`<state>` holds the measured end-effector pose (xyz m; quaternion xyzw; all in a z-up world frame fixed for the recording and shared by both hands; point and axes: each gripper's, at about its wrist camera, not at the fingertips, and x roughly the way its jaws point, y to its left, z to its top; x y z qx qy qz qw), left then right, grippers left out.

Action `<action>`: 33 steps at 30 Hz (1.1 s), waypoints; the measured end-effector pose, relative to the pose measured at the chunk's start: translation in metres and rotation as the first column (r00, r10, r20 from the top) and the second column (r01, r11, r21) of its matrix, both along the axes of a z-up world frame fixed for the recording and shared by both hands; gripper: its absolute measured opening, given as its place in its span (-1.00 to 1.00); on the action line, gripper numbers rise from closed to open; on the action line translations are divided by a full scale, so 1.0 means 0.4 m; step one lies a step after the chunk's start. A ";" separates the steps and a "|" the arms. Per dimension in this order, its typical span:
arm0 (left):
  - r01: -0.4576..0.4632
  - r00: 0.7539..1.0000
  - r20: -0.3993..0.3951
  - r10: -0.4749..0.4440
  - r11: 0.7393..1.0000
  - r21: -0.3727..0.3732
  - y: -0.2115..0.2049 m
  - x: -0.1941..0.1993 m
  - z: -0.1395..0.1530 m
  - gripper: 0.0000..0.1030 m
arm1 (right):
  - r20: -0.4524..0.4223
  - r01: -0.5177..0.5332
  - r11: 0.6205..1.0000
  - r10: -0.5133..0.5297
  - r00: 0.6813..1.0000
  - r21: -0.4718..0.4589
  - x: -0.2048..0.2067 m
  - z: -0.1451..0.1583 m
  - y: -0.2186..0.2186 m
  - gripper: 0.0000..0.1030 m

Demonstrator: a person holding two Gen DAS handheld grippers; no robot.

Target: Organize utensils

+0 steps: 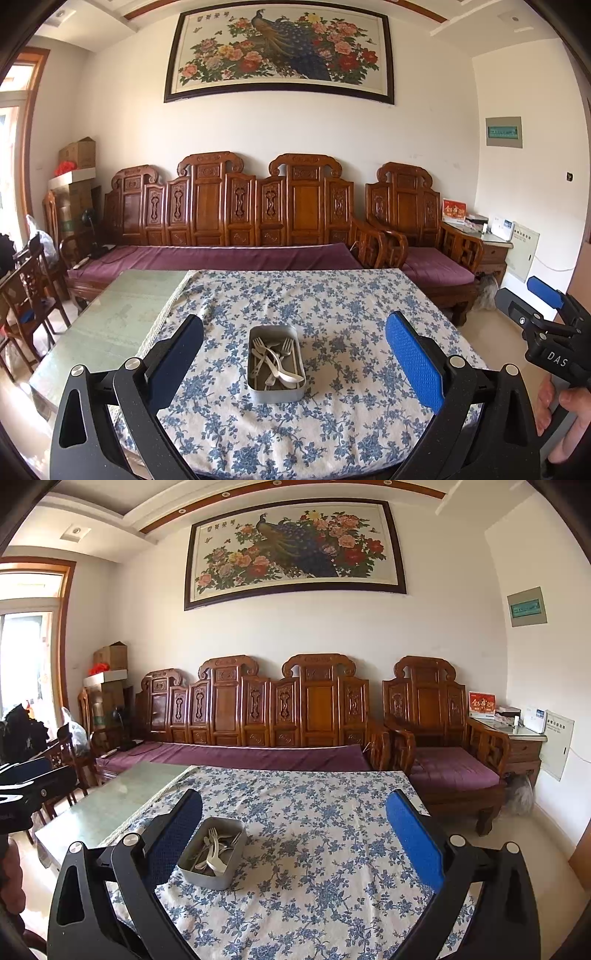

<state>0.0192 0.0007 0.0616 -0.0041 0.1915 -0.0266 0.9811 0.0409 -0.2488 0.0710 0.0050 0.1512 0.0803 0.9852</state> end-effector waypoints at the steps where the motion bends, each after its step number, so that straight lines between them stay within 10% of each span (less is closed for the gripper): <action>1: -0.001 1.000 0.001 0.001 1.000 0.002 0.000 0.000 -0.001 0.85 | -0.001 0.000 1.000 0.000 1.000 0.000 0.000 0.000 0.001 0.95; 33: 0.013 1.000 -0.007 -0.013 1.000 0.002 -0.010 -0.003 -0.021 0.85 | -0.020 -0.002 1.000 0.002 1.000 -0.001 0.015 -0.023 -0.002 0.95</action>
